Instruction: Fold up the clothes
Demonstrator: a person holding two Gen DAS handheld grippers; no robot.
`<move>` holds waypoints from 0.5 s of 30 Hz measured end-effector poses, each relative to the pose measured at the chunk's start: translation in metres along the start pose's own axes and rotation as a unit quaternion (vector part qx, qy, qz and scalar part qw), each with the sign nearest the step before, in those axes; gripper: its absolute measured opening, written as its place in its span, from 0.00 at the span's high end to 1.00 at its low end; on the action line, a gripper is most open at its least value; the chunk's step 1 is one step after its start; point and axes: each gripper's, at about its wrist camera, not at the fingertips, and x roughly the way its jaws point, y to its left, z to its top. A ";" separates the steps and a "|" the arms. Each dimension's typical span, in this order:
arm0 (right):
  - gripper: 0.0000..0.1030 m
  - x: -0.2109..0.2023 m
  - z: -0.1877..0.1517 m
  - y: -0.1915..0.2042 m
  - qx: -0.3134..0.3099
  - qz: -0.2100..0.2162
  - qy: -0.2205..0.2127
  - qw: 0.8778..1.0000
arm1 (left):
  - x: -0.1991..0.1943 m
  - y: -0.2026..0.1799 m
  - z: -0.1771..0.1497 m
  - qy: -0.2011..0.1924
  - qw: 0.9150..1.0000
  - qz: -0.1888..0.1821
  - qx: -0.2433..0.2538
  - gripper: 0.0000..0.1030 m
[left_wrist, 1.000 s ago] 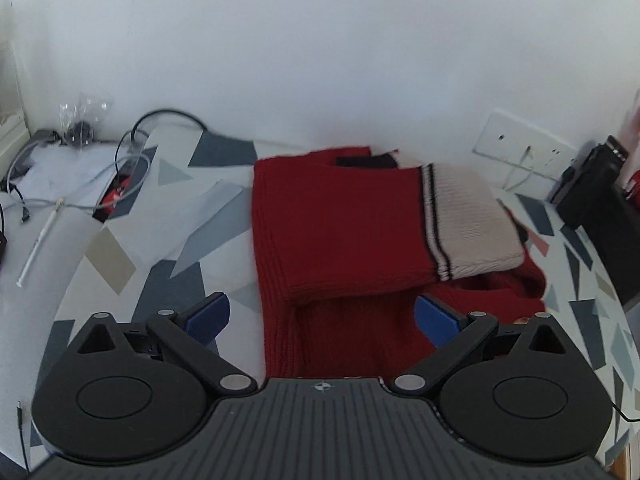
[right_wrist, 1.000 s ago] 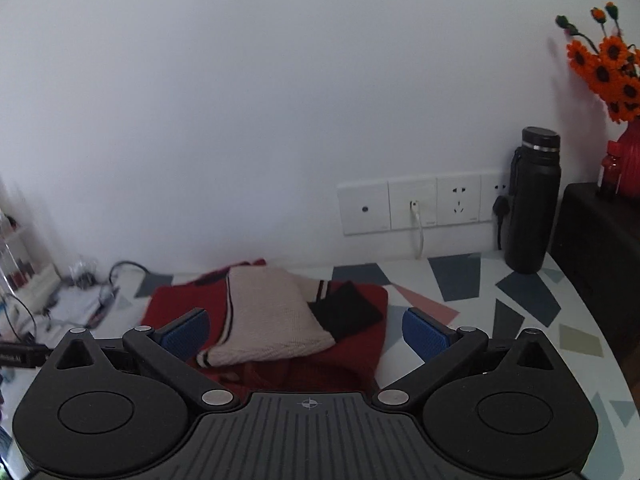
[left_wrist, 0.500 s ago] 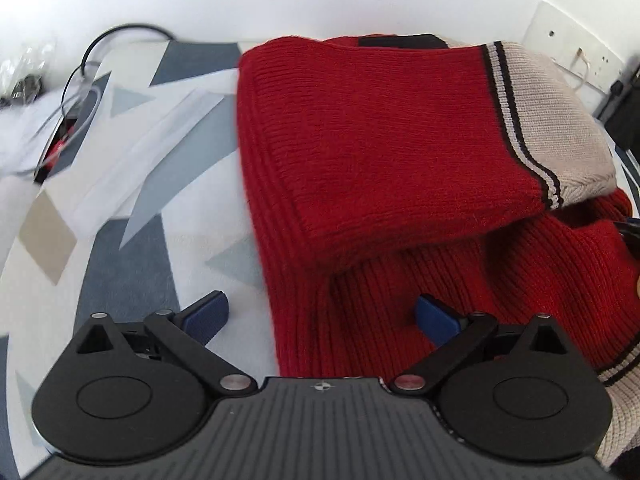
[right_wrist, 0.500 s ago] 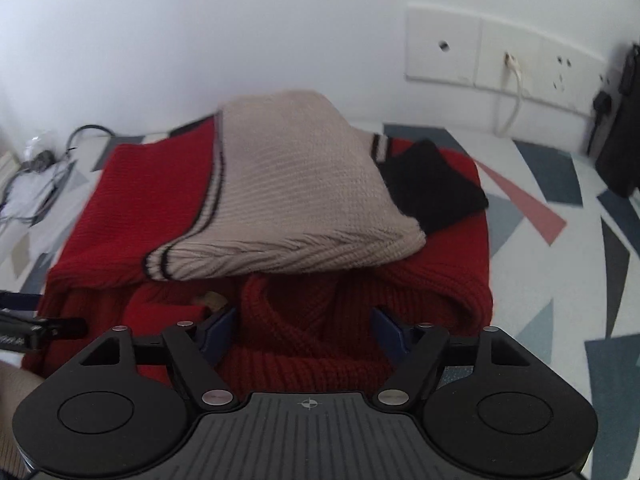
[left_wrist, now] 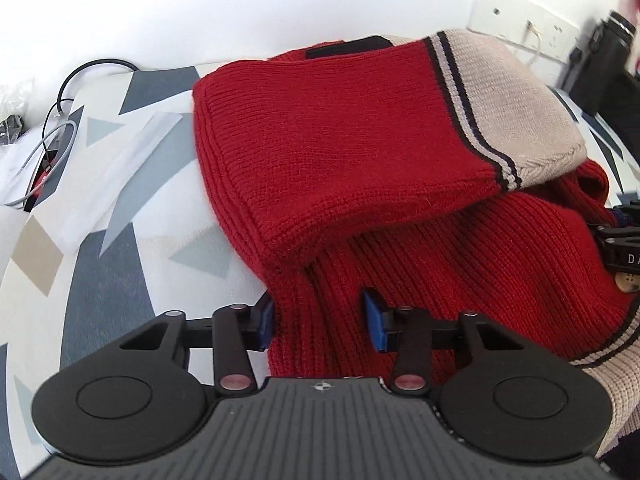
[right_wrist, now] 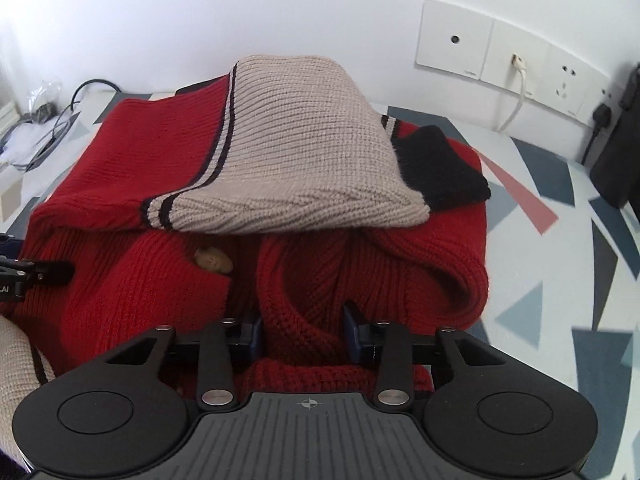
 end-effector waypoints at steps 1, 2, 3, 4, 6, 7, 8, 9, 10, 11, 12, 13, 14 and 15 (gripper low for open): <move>0.66 -0.002 -0.004 -0.001 0.003 0.003 -0.002 1.000 | -0.002 -0.002 -0.003 0.001 1.000 0.001 0.001 0.57; 0.66 -0.005 -0.007 -0.002 0.005 0.006 -0.001 1.000 | -0.004 -0.004 -0.007 0.001 1.000 0.003 0.002 0.57; 0.66 -0.007 -0.009 -0.004 0.008 0.010 -0.001 1.000 | -0.007 -0.006 -0.009 0.002 1.000 0.003 0.002 0.57; 0.66 -0.010 -0.011 -0.005 0.011 0.013 0.000 1.000 | -0.009 -0.007 -0.012 0.004 1.000 0.002 0.001 0.57; 0.66 -0.015 -0.015 -0.008 0.016 0.020 0.002 1.000 | -0.014 -0.010 -0.020 0.007 1.000 -0.001 -0.002 0.57; 0.66 -0.019 -0.018 -0.009 0.016 0.023 0.005 1.000 | -0.017 -0.011 -0.024 0.008 1.000 -0.002 -0.001 0.57; 0.66 -0.022 -0.021 -0.010 0.015 0.025 0.009 1.000 | -0.020 -0.012 -0.028 0.008 1.000 -0.004 -0.001 0.57; 0.66 -0.025 -0.024 -0.011 0.014 0.027 0.012 0.999 | -0.022 -0.012 -0.032 0.009 1.000 -0.006 -0.001 0.57; 0.66 -0.029 -0.028 -0.011 0.013 0.028 0.015 0.999 | -0.025 -0.013 -0.037 0.011 1.000 -0.008 -0.001 0.57; 0.66 -0.033 -0.032 -0.012 0.012 0.030 0.018 0.999 | -0.028 -0.014 -0.041 0.012 1.000 -0.010 -0.002 0.57; 0.66 -0.036 -0.036 -0.012 0.011 0.031 0.019 0.999 | -0.031 -0.015 -0.045 0.014 1.000 -0.013 -0.003 0.57; 0.66 -0.039 -0.041 -0.013 0.010 0.032 0.021 0.999 | -0.033 -0.015 -0.049 0.016 1.000 -0.016 -0.005 0.57; 0.66 -0.043 -0.046 -0.013 0.011 0.034 0.023 0.999 | -0.035 -0.015 -0.051 0.017 1.000 -0.018 -0.006 0.57; 0.66 -0.045 -0.049 -0.014 0.013 0.036 0.026 0.999 | -0.037 -0.014 -0.054 0.018 1.000 -0.020 -0.007 0.57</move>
